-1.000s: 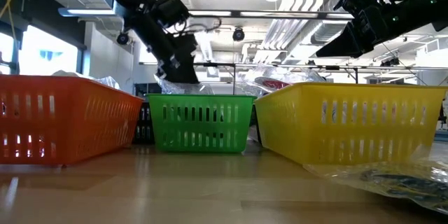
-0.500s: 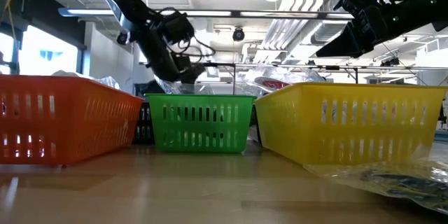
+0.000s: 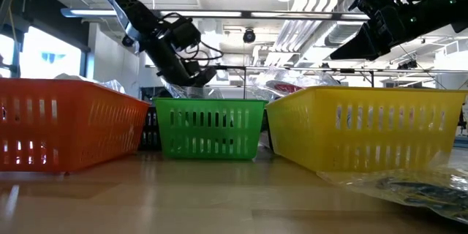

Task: Pick & Place Travel size toiletries
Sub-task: Put the left blue razor into the left black bin

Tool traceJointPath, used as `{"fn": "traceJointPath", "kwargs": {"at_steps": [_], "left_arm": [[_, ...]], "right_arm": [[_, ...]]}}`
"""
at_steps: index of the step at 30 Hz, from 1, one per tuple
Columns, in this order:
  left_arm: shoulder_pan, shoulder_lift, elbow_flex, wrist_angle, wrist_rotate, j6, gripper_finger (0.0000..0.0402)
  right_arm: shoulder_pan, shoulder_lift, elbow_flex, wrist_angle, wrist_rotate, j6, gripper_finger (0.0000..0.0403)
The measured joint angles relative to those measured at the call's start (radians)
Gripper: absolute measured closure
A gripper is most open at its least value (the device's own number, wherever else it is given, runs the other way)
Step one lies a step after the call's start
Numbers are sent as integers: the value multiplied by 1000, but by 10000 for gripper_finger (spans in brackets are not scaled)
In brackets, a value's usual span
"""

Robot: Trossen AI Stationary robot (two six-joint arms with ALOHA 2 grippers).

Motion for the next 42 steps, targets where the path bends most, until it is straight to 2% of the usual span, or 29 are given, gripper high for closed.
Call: {"fn": "traceJointPath", "kwargs": {"at_steps": [9,11,18,42], "left_arm": [[-3,17,0,17,56,0,380],[-9,39,0,36,56,1,396],[-9,118,0,111,77,1,398],[-9,173,1,134,58,2,401]], "right_arm": [[0,0,0,0,0,-1,401],[0,0,0,0,0,-1,401],[0,0,0,0,4,-2,401],[-1,0,0,2,5,-13,401]]}}
